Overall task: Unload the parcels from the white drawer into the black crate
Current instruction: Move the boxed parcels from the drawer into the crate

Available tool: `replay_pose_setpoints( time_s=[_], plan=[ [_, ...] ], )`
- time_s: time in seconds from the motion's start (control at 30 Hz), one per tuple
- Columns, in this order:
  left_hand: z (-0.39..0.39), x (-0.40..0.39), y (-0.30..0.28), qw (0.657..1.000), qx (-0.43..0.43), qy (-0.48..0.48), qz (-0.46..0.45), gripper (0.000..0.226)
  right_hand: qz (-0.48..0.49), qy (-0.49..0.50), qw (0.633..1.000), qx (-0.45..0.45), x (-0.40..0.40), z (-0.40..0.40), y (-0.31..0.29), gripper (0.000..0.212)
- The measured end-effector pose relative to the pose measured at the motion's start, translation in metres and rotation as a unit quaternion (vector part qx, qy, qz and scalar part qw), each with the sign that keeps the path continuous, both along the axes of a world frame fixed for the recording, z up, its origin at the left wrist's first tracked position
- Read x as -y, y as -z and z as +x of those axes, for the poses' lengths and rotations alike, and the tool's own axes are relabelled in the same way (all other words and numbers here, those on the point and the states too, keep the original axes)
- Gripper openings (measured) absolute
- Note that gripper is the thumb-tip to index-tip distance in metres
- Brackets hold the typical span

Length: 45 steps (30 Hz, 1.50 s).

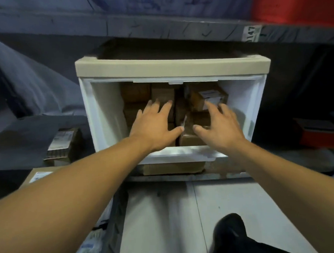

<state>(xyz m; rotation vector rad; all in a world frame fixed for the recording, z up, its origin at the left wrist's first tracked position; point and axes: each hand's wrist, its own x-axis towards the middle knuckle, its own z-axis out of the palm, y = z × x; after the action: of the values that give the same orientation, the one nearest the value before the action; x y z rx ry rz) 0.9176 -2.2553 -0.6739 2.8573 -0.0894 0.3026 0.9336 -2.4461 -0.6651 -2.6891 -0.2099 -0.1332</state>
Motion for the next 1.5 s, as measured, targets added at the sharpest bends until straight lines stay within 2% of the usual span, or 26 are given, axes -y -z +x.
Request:
replay_pose_setpoints(
  time_s=[0.13,0.2,0.27,0.37,0.43,0.53,0.67,0.8,0.9,1.0,1.13,1.2,1.3,1.43,1.5],
  plan=[
    [0.053,0.027,0.003,0.992,-0.005,-0.001,-0.124,0.079,0.144,0.046,0.988,-0.016,0.001,0.048,0.004,0.071],
    [0.081,0.040,0.005,0.982,-0.008,0.010,-0.190,0.069,0.246,0.066,0.967,-0.017,0.000,0.069,0.009,0.063],
    [0.105,0.051,0.006,0.972,-0.004,0.019,-0.233,0.070,0.344,0.092,0.934,-0.027,-0.001,0.085,0.016,0.056],
    [0.133,0.066,0.007,0.969,-0.011,0.048,-0.240,0.074,0.429,0.116,0.896,-0.021,0.000,0.104,0.029,0.048],
    [0.146,0.074,0.010,0.973,-0.017,0.051,-0.223,0.070,0.443,0.109,0.890,0.000,0.001,0.109,0.039,0.044],
    [0.157,0.080,0.017,0.969,-0.003,0.044,-0.244,0.067,0.459,0.097,0.883,0.020,0.003,0.110,0.048,0.050],
    [0.151,0.077,0.019,0.960,0.014,0.041,-0.275,0.072,0.465,0.086,0.880,0.028,0.004,0.108,0.051,0.060],
    [0.130,0.060,0.011,0.954,0.013,0.038,-0.297,0.075,0.474,0.084,0.877,0.017,0.005,0.101,0.041,0.057],
    [0.110,0.040,0.003,0.952,0.008,0.048,-0.304,0.071,0.504,0.115,0.856,-0.020,0.001,0.092,0.027,0.064],
    [0.087,0.015,-0.006,0.935,0.003,0.059,-0.351,0.059,0.513,0.098,0.851,-0.055,-0.006,0.077,0.012,0.052],
    [0.050,-0.019,-0.021,0.938,0.008,0.065,-0.340,0.076,0.531,0.045,0.838,-0.121,-0.019,0.053,-0.011,0.051],
    [0.029,-0.039,-0.026,0.931,-0.013,0.080,-0.355,0.086,0.521,0.014,0.839,-0.156,-0.028,0.035,-0.021,0.043],
    [-0.001,-0.062,-0.032,0.918,-0.027,0.095,-0.384,0.086,0.504,-0.023,0.843,-0.185,-0.040,0.012,-0.027,0.031],
    [-0.037,-0.079,-0.031,0.893,-0.028,0.077,-0.442,0.090,0.523,-0.039,0.826,-0.206,-0.058,-0.012,-0.027,0.032],
    [-0.052,-0.085,-0.025,0.870,-0.039,0.052,-0.489,0.089,0.541,-0.038,0.811,-0.220,-0.065,-0.022,-0.023,0.032]
  ],
)
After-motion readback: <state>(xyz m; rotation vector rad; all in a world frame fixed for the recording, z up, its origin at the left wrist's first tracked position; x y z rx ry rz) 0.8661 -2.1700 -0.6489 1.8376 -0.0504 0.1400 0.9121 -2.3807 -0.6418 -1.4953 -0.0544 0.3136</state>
